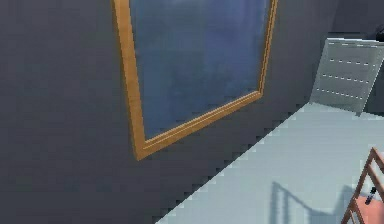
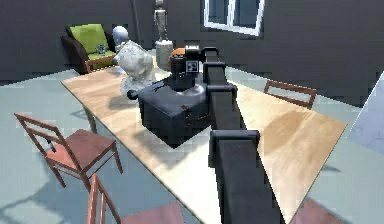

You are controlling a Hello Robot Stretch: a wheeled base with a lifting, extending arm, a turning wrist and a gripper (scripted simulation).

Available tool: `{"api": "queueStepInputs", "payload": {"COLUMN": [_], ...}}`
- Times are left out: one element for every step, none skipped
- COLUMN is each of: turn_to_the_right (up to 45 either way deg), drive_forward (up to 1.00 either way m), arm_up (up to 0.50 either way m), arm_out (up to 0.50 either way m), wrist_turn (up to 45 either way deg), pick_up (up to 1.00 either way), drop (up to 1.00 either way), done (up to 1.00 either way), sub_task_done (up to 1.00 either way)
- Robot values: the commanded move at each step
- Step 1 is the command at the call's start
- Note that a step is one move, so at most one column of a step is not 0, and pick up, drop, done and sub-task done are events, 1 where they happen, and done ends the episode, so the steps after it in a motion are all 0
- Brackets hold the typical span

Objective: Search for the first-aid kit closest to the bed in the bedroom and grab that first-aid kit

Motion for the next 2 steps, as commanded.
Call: {"api": "queueStepInputs", "payload": {"turn_to_the_right": [0.0, 0.0], "drive_forward": [0.0, 0.0], "arm_up": [0.0, -0.3], "arm_out": [0.0, 0.0], "wrist_turn": [27.0, 0.0], "pick_up": [0.0, 0.0], "drop": [0.0, 0.0], "done": [0.0, 0.0], "sub_task_done": [0.0, 0.0]}}
